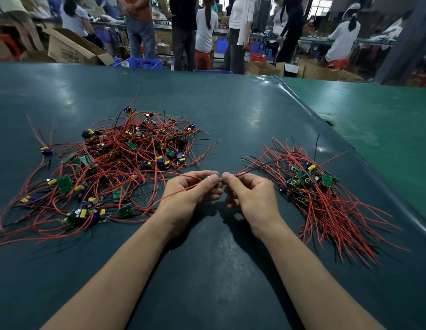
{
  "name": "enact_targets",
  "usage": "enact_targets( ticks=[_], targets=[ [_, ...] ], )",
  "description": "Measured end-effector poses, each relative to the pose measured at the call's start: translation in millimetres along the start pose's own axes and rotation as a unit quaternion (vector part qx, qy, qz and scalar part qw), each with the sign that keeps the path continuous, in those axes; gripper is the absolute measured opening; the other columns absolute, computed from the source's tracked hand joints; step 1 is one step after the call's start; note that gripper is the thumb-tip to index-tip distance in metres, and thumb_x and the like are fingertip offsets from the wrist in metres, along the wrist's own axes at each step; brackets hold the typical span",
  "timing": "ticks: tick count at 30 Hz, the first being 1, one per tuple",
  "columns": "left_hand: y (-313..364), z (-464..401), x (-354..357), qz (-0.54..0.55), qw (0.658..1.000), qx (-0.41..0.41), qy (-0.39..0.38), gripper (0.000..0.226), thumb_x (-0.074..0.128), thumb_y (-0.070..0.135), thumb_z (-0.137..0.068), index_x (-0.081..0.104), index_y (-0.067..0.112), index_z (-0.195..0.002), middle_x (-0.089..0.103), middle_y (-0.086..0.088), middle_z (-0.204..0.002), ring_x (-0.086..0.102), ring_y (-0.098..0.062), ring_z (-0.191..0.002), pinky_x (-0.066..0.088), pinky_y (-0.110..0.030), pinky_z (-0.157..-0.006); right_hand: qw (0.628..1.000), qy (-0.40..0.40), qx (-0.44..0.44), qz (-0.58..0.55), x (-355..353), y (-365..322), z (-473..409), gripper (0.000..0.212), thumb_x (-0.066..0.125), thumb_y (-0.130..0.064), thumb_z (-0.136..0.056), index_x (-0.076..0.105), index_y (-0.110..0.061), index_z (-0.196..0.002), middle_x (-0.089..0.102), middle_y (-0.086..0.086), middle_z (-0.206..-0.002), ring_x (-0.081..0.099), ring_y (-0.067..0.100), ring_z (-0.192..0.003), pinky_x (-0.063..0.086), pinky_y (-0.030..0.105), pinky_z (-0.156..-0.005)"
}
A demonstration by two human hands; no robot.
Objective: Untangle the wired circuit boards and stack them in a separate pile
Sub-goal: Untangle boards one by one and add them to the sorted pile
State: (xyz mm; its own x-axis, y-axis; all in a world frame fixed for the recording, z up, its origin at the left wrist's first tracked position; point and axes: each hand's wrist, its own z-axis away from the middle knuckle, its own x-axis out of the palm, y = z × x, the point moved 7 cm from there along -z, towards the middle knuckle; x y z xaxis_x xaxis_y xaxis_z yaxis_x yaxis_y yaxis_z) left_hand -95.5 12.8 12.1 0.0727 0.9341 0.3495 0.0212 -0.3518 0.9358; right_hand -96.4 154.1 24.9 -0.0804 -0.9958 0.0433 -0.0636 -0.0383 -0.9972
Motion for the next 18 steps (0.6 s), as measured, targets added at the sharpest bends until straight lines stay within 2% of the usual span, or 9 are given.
enact_targets(
  ticks=[3,5,10,13,18],
  targets=[
    [-2,0,0,0.000,1.000,0.004,0.007,0.027,0.072,0.018,-0.071,0.071,0.007,-0.096,0.074,-0.009,-0.084,0.070,-0.016,-0.077,0.057,-0.022,-0.074,0.999,0.023,0.032,-0.033,-4,2,-2,0.021,0.074,-0.015,-0.086,0.070,-0.013,-0.066,0.063,-0.001,-0.054,0.053,0.007,-0.043,0.043,0.019,-0.040],
    [-2,-1,-1,0.007,1.000,0.002,0.008,0.024,0.072,0.018,-0.071,0.072,0.009,-0.094,0.074,-0.008,-0.085,0.070,-0.017,-0.079,0.057,-0.023,-0.077,0.992,0.022,0.073,-0.097,-4,7,-3,0.016,0.074,-0.014,-0.085,0.069,-0.011,-0.070,0.062,-0.001,-0.054,0.052,0.006,-0.044,0.041,0.016,-0.040],
    [1,-3,2,0.078,0.997,0.002,-0.011,0.022,0.068,0.012,-0.075,0.070,0.004,-0.096,0.073,-0.007,-0.082,0.070,-0.014,-0.076,0.056,-0.021,-0.073,0.952,-0.046,0.159,-0.257,10,13,-1,0.024,0.066,-0.021,-0.088,0.075,-0.011,-0.068,0.060,-0.001,-0.057,0.052,0.004,-0.045,0.038,0.013,-0.039],
    [4,-2,4,0.084,0.996,0.002,-0.005,0.020,0.068,0.011,-0.075,0.070,0.004,-0.092,0.072,-0.006,-0.077,0.069,-0.012,-0.072,0.056,-0.020,-0.070,0.959,-0.042,0.148,-0.240,10,14,-4,0.030,0.064,-0.021,-0.090,0.077,-0.013,-0.063,0.060,-0.002,-0.057,0.051,0.004,-0.045,0.037,0.013,-0.039],
    [3,-3,0,0.087,0.996,-0.005,0.030,0.022,0.069,0.012,-0.073,0.070,0.002,-0.092,0.071,-0.006,-0.074,0.068,-0.012,-0.067,0.055,-0.019,-0.065,0.966,0.060,0.103,-0.227,-8,12,-10,0.024,0.065,-0.017,-0.092,0.071,-0.009,-0.070,0.057,-0.004,-0.053,0.044,0.003,-0.042,0.030,0.013,-0.036]
  ],
)
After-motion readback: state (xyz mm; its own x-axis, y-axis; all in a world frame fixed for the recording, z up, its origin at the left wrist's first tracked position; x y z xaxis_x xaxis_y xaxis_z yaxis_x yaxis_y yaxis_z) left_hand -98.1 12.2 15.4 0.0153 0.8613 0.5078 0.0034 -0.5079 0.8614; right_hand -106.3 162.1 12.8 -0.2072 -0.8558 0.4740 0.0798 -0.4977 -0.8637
